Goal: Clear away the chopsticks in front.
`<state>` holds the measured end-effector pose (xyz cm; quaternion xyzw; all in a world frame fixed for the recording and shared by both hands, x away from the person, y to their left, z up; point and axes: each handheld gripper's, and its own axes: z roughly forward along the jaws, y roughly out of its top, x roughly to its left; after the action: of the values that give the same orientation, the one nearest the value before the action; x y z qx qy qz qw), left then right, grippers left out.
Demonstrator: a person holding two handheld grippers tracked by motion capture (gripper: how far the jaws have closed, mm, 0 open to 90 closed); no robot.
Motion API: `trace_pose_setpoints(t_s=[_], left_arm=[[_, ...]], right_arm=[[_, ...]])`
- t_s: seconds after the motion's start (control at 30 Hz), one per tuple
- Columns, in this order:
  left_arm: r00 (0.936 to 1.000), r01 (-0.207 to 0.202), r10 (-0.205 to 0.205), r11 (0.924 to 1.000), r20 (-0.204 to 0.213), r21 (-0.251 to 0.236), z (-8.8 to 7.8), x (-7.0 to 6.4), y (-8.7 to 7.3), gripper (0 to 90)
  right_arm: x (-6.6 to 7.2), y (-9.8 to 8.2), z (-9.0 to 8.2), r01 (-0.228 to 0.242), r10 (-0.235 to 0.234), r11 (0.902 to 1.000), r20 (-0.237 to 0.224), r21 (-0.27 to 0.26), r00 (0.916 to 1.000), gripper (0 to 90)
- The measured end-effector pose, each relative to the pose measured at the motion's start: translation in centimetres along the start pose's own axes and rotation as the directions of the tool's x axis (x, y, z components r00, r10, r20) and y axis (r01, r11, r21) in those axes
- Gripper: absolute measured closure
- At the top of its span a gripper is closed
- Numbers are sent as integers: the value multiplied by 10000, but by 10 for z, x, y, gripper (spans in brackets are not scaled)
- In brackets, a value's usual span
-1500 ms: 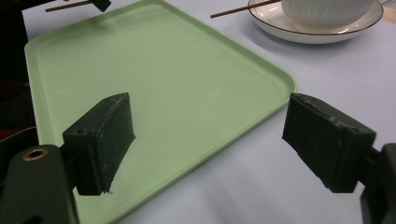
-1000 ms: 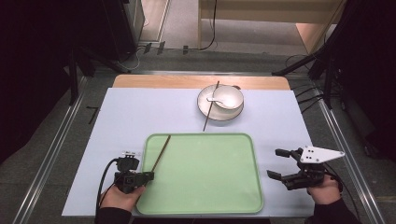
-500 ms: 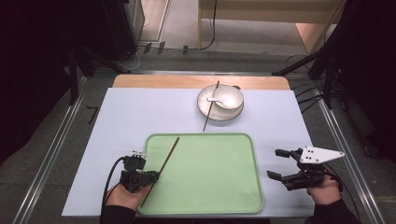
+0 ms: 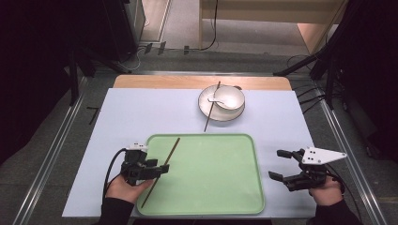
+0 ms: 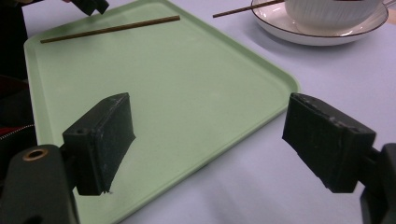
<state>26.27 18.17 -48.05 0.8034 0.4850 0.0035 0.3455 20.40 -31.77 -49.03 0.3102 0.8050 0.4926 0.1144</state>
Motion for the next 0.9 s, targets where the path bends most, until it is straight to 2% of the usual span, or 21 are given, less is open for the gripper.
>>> trace_pose_setpoints(t_s=[0.07,0.1,0.2,0.23,0.3,0.37,0.4,0.47,0.5,0.53,0.63,0.73,0.77,0.9], left_arm=[[9995,64,-58,9998,319,-173,4,2,13,382],[9995,64,-58,9998,319,-173,4,2,13,373],[9987,35,-28,9999,501,-134,11,5,33,366],[9987,35,-28,9999,501,-134,11,5,33,365],[9978,-100,103,9999,659,-42,16,6,47,362],[9968,-129,126,9999,783,41,19,7,52,351],[9949,-458,453,9989,899,29,23,5,61,312],[9902,-1043,1052,9944,914,-145,26,3,69,311],[9890,-1143,1154,9933,929,-170,28,1,73,307],[9890,-1143,1154,9933,929,-170,28,1,73,300],[9856,-1300,1319,9912,1060,-252,32,-3,88,294],[9833,-1203,1227,9924,1343,-259,39,-5,107,285],[9833,-1203,1227,9924,1343,-259,39,-5,107,276],[9830,-1328,1327,9911,1266,-79,48,-8,127,264]], right_arm=[[0,0,0,-45,45,10000,5,12,10000,167],[0,-1,0,-59,59,10000,-5,8,10000,167],[-1,-1,-1,-64,64,10000,0,25,10000,167],[-1,-1,0,-54,54,10000,-13,28,10000,167],[-1,-1,0,-61,61,10000,-11,47,10000,167],[-1,-2,0,-69,69,10000,-19,37,10000,168],[-1,-2,-1,-89,89,10000,-21,32,10000,167],[-1,-2,-1,-105,105,9999,-34,11,9999,167],[-1,-2,-1,-115,116,9999,-30,7,9999,167],[-1,-2,-1,-115,116,9999,-30,7,9999,167],[-1,-2,-1,-153,153,9999,-38,17,9999,167],[-1,-2,-1,-175,175,9998,-34,4,9998,168],[-1,-2,-1,-175,175,9998,-34,4,9998,168],[-1,-3,-2,-148,148,9999,-16,3,9999,167]])
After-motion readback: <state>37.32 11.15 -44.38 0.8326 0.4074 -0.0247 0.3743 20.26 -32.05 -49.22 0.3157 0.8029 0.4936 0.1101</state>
